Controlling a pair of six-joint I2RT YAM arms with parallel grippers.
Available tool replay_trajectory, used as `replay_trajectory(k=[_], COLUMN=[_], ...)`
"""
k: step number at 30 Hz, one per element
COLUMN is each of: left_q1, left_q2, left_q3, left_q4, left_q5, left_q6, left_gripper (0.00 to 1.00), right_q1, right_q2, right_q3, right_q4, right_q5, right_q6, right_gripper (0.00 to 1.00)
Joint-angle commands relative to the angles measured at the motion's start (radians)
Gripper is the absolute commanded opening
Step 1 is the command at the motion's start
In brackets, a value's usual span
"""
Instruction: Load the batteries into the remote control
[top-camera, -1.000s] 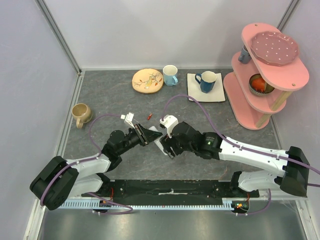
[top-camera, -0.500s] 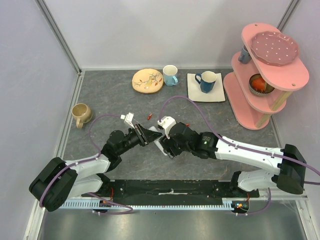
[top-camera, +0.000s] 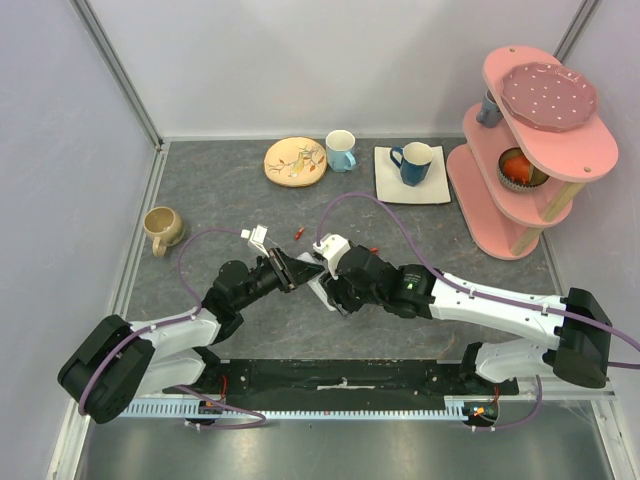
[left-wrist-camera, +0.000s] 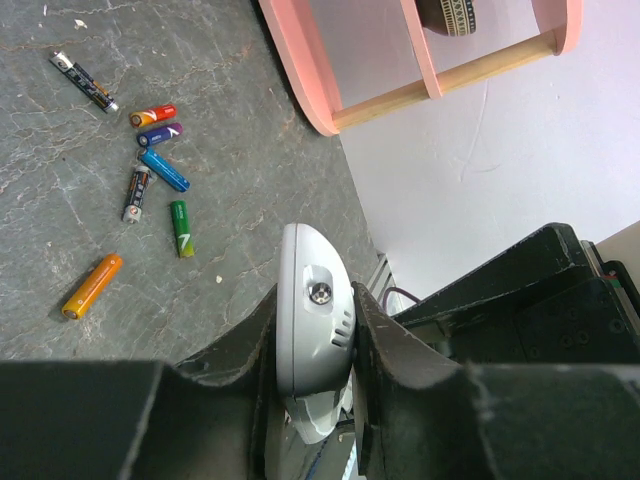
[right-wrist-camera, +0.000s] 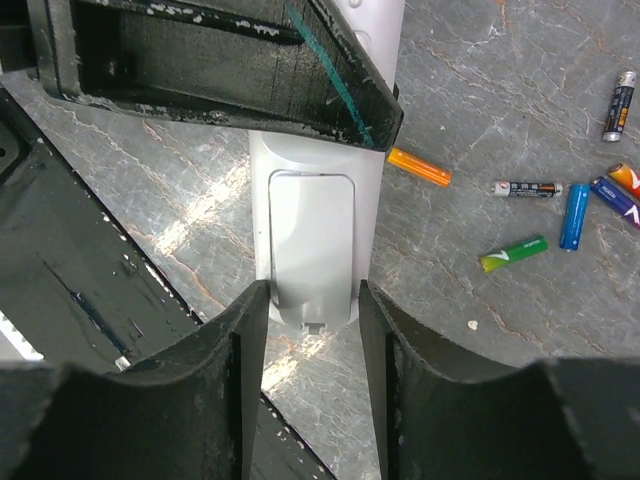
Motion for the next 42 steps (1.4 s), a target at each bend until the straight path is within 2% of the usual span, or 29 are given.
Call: replay_trajectory(k=[1, 11, 25, 30, 33, 36, 37, 40, 42], left_q1=[0.004, 0.002, 0.025, 0.056, 0.067, 0.068, 0.068, 0.068, 0.068], left_q2=[-0.029, -0.035, -0.033, -0.044, -0.065, -0.107, -0.131, -0.188, -0.219], left_q3=[0.019, 0.008, 0.007, -0.010, -0.030, -0.052, -0.059, -0.088, -0.111], left_q4=[0.033, 0.021, -0.028, -0.041, -0.044, -0.048, -0.050, -0.050, -0.067], left_q5=[0.032, 0.018, -0.016, -0.017, -0.008, 0.021, 0.041, 0.073, 0.081], left_q6=[-0.023, -0.017, 0.005, 0.011, 0.008, 0.008, 0.005, -0.006, -0.011], left_gripper=[0.02, 0.02, 0.02, 0.02, 0.02, 0.02, 0.02, 0.02, 0.02], right_q1=[0.002, 0.002, 0.002, -0.014, -0.096, -0.253, -0.344, -0.512, -0.572], right_q2=[0.003, -0.020, -0.104, -0.124, -0.134, -0.138, -0.135, -0.103, -0.050], right_q3=[0.034, 0.036, 0.048, 0.057, 0.020, -0.049, -0.066, -0.122, -0.144], right_q4=[0.017, 0.016, -0.035, -0.096, -0.119, -0.097, -0.068, -0.006, 0.026], right_q5=[0.003, 0.025, 0.029, 0.176, 0.235, 0.236, 0.208, 0.145, 0.068], right_q6=[-0.012, -0.010, 0.005, 0.001, 0.005, 0.013, 0.013, 0.027, 0.042], right_gripper=[0.47, 0.30, 0.29, 0.29, 0.28, 0.28, 0.27, 0.28, 0.29])
